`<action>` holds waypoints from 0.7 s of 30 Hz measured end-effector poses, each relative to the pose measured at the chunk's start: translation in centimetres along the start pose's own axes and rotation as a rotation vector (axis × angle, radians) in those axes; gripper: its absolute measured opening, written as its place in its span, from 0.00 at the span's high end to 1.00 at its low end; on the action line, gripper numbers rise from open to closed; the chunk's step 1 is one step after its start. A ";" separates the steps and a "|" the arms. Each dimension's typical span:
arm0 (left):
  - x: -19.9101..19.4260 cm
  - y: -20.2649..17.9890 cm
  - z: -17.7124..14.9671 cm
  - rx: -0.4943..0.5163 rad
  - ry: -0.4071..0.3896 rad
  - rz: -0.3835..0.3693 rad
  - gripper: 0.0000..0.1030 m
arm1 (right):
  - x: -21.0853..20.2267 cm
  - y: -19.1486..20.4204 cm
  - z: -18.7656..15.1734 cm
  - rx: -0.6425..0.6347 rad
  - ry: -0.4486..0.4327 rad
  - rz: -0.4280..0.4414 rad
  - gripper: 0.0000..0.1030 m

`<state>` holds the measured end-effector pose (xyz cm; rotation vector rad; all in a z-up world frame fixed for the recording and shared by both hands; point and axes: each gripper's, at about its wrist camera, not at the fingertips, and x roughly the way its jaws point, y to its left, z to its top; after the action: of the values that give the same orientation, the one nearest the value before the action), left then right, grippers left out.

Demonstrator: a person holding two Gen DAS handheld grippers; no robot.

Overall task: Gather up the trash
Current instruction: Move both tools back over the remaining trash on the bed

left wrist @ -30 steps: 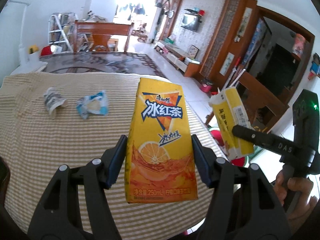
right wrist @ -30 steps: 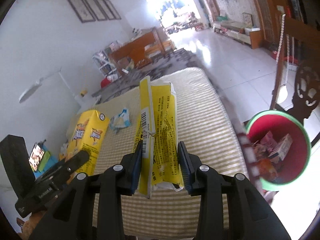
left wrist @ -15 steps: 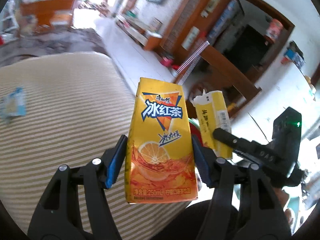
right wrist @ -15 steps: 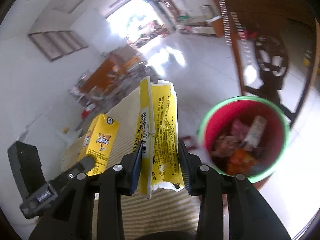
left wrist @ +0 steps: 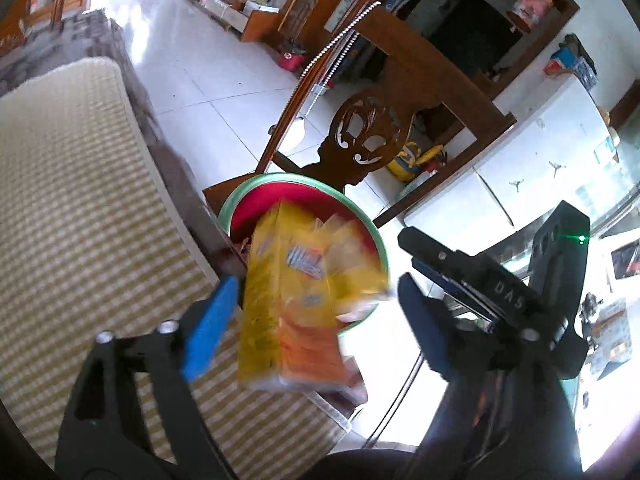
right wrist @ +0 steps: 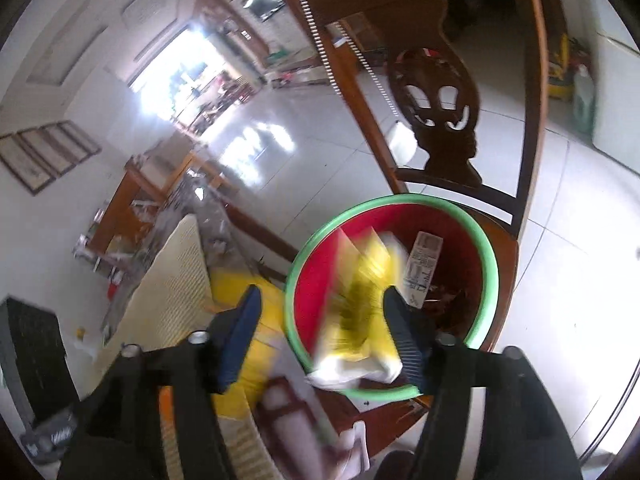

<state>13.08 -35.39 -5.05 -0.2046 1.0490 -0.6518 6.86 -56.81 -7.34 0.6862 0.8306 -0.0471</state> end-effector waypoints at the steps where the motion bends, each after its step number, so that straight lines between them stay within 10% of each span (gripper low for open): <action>1: -0.1 0.3 -0.2 -0.004 -0.002 0.001 0.17 | -0.1 0.1 -0.1 0.007 0.003 -0.002 0.38; 10: -6.7 7.8 -4.2 -0.146 -0.137 0.127 0.16 | -2.9 8.8 -0.9 -0.146 -0.010 0.162 0.32; 15: -13.9 17.6 -6.5 -0.344 -0.252 0.348 0.16 | -2.1 17.0 -4.5 -0.309 0.057 0.350 0.28; 21: -21.3 27.7 -7.8 -0.499 -0.337 0.652 0.16 | 0.7 22.5 -9.9 -0.535 0.142 0.338 0.29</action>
<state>10.48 0.28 -5.82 -0.3684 0.8637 0.2380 7.45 -33.23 -0.35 0.3160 0.8063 0.5180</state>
